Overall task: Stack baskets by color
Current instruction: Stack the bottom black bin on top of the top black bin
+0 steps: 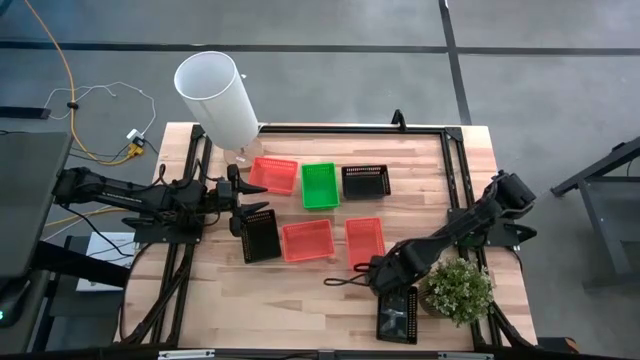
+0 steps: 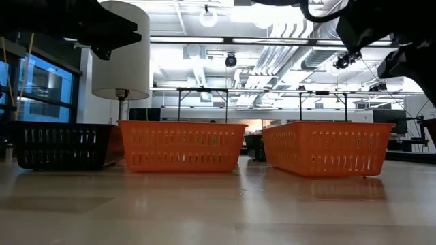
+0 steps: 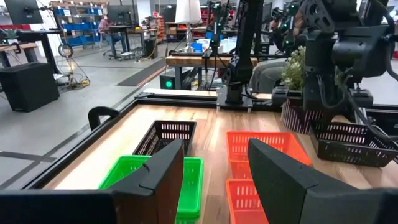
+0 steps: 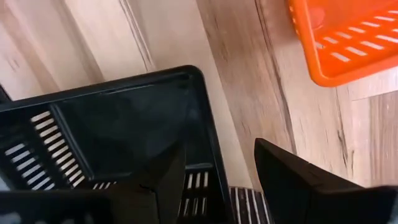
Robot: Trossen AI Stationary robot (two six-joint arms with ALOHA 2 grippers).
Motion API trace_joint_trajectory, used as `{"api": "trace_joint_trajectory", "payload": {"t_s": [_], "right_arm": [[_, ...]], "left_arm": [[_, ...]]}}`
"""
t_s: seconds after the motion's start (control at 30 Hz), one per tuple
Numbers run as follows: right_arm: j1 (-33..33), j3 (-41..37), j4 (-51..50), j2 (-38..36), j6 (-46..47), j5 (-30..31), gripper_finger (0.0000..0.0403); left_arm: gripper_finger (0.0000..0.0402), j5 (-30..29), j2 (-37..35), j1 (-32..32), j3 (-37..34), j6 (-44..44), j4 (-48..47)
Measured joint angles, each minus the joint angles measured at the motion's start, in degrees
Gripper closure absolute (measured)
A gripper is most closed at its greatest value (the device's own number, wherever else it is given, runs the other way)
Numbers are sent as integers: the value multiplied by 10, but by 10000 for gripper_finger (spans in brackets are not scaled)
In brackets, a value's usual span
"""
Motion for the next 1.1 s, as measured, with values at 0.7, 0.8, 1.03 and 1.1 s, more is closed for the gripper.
{"api": "trace_joint_trajectory", "payload": {"t_s": [0.7,0.8,1.03,1.1], "right_arm": [[16,0,30,68,-32,4,293],[16,0,30,68,-52,-10,365],[-1,0,32,57,-93,-66,399],[-13,3,33,39,-90,-92,399]], "left_arm": [[234,0,0,0,0,-4,-10],[234,0,0,0,0,-5,-10],[234,0,0,0,0,-15,-9],[234,0,0,0,0,-15,-9]]}}
